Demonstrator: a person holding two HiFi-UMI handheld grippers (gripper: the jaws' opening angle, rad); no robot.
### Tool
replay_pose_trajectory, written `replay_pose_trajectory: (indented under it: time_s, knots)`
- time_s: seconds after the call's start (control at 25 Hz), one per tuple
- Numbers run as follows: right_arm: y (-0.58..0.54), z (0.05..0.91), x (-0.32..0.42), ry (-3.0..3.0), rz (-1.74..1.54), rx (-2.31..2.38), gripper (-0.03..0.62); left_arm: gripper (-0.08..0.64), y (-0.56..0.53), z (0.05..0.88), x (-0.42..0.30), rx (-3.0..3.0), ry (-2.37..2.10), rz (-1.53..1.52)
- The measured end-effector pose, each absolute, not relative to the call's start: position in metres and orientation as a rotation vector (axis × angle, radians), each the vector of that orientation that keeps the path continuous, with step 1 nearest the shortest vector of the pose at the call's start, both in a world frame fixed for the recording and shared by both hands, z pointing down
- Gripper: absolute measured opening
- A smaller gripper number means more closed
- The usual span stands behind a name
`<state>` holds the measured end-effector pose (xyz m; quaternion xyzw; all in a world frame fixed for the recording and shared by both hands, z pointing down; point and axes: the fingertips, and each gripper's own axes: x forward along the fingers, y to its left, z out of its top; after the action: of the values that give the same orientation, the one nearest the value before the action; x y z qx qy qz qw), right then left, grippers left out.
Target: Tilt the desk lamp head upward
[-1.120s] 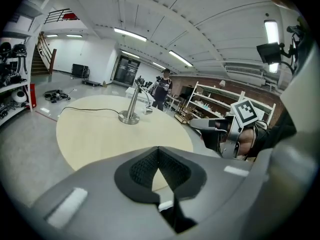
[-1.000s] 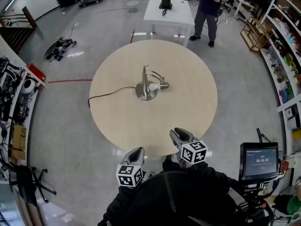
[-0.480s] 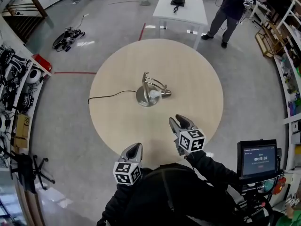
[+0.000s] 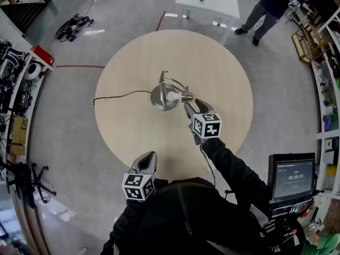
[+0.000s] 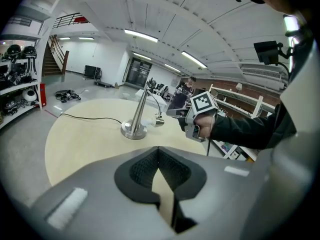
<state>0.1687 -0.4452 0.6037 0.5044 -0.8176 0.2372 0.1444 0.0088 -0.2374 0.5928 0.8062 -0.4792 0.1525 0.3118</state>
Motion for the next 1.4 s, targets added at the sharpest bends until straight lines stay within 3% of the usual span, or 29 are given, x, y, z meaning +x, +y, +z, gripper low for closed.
replay_pose_trajectory:
  time_s: [1.0,1.4]
  knots:
    - [-0.500,0.652,0.143,-2.179,0.655,1.537,0.206,0.007,-0.233,0.609,-0.069,2.014,-1.301,0.365]
    - [-0.506,0.654,0.148,-2.093,0.593,1.476,0.163,0.006,-0.239,0.610,-0.072,1.996,-1.298,0.356]
